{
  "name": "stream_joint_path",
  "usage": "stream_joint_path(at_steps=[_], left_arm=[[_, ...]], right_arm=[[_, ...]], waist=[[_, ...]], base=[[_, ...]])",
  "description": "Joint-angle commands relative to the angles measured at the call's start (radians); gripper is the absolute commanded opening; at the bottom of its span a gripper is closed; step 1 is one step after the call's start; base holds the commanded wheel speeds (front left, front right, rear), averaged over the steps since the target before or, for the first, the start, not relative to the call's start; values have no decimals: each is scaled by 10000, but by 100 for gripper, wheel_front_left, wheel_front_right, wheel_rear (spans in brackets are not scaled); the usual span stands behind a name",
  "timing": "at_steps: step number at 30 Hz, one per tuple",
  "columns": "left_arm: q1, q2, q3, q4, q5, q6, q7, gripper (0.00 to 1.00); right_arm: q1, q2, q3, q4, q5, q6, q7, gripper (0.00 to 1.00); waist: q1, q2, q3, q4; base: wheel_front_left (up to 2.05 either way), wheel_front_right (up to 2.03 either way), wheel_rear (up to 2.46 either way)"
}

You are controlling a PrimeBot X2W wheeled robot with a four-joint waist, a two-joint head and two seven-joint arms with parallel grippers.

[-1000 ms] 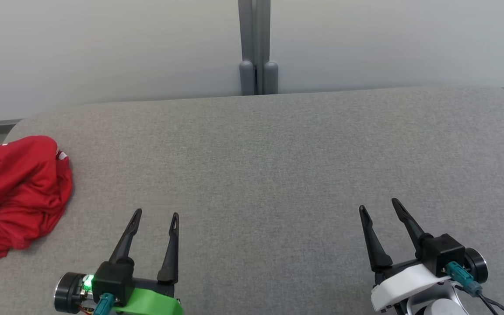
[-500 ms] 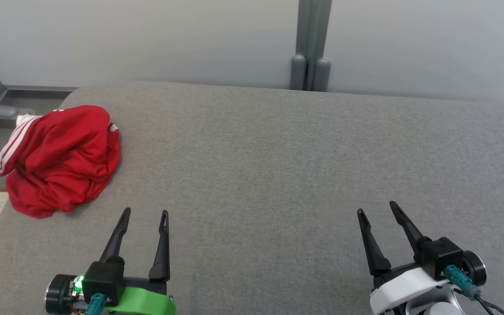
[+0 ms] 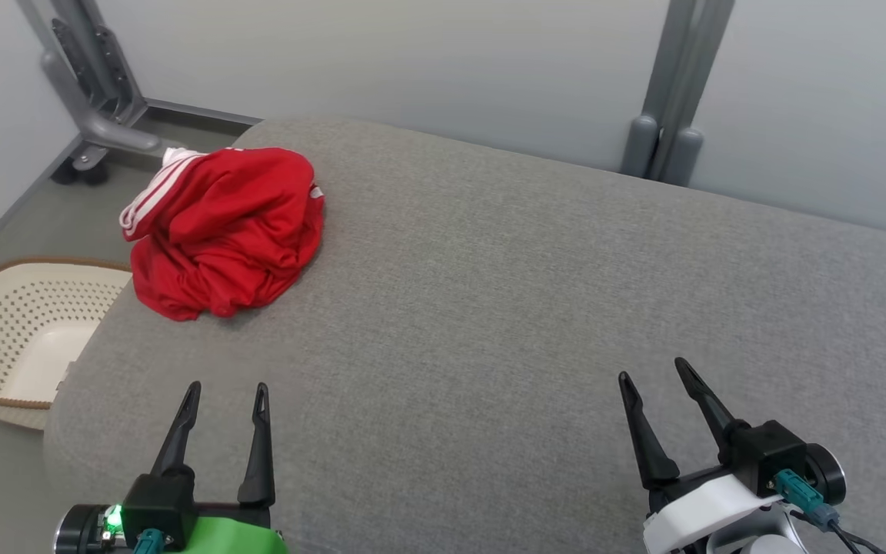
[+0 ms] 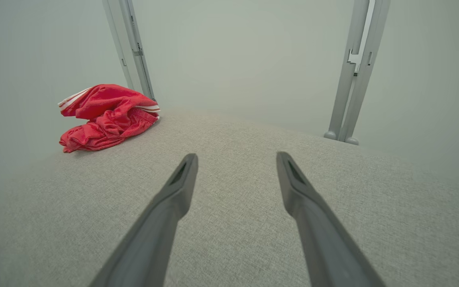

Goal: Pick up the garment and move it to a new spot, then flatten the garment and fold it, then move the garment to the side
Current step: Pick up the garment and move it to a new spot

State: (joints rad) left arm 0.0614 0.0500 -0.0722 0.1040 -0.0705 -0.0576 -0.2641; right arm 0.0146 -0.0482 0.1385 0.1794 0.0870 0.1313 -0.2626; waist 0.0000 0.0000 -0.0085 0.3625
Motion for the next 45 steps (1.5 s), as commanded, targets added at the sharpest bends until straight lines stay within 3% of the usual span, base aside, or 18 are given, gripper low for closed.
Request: stream_joint_path(at_steps=[1, 12, 30, 40, 45], left_arm=[[127, 13, 64, -4, 16, -10, -7, 100], [314, 13, 344, -37, 17, -104, -7, 100], [-200, 11, 241, -119, -91, 97, -7, 100], [-2537, 54, 965, 237, -747, -339, -7, 100], [-4573, 488, 1349, 1495, -1285, -620, -5, 100]], right_arm=[[78, -38, -2, -51, 69, -10, -33, 100], [157, -38, 54, -73, 124, -10, -33, 100], [-218, -41, -12, -47, -292, -10, -33, 100], [-1060, -314, -100, -109, -972, -11, -35, 100], [-1569, -625, -77, -224, -1121, -11, -33, 100]], waist=[[0, 0, -115, 567], [0, 0, -114, 1323], [0, 0, 662, 1347], [0, 0, 2420, 810], [0, 0, 3341, 485]], base=[[0, 0, 0], [0, 0, 0], [0, 0, 0], [0, 0, 0], [0, 0, 0]])
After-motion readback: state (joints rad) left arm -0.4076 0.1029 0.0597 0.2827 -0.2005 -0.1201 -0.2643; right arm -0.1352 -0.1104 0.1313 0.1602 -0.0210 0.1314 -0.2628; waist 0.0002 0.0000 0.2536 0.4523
